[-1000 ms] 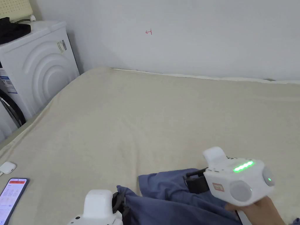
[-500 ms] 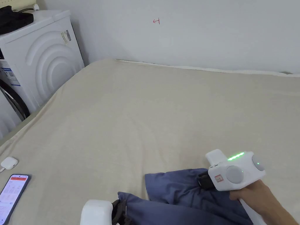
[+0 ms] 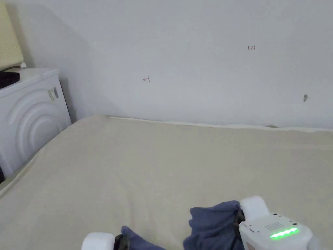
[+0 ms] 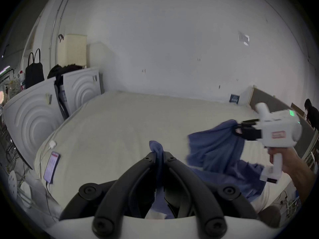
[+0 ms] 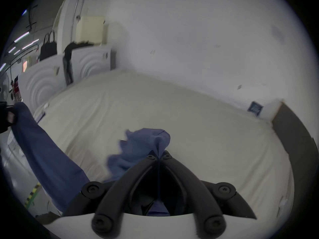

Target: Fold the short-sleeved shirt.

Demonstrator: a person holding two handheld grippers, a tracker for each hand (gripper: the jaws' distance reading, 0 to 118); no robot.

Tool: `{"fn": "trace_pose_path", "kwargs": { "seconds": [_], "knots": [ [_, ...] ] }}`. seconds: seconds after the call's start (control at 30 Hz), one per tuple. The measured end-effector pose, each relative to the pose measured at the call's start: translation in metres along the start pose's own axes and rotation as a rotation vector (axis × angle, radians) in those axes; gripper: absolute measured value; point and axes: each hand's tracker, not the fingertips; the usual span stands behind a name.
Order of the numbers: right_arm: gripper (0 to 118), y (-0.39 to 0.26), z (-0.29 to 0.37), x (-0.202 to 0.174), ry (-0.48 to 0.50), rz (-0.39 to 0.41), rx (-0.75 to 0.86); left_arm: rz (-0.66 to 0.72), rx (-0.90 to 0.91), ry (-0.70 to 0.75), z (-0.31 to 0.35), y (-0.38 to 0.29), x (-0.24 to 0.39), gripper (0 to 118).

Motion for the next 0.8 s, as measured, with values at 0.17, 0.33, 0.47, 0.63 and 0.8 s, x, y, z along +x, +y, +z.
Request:
{"fn": "trace_pose_path", "kwargs": {
  "seconds": [0.17, 0.33, 0.47, 0.63, 0.8],
  "knots": [
    [2, 0.031, 0.097, 0.069, -0.148, -0.151, 0.175, 0.016, 0.106, -0.034, 0.007, 0.058, 0.004, 8],
    [2, 0.080, 0.154, 0.120, -0.290, -0.107, 0.257, 0.006, 0.214, -0.056, 0.011, 0.123, 0.009, 8],
    [2, 0.116, 0.179, 0.154, -0.383, -0.144, 0.322, 0.023, 0.288, -0.061, 0.014, 0.177, 0.009, 8],
    [2, 0.164, 0.202, 0.170, -0.371, -0.160, 0.384, 0.037, 0.345, -0.072, 0.016, 0.243, 0.003, 8],
    [2, 0.165, 0.198, 0.169, -0.367, -0.153, 0.344, 0.028, 0.285, -0.122, -0.011, 0.226, 0.000, 7]
  ]
}}
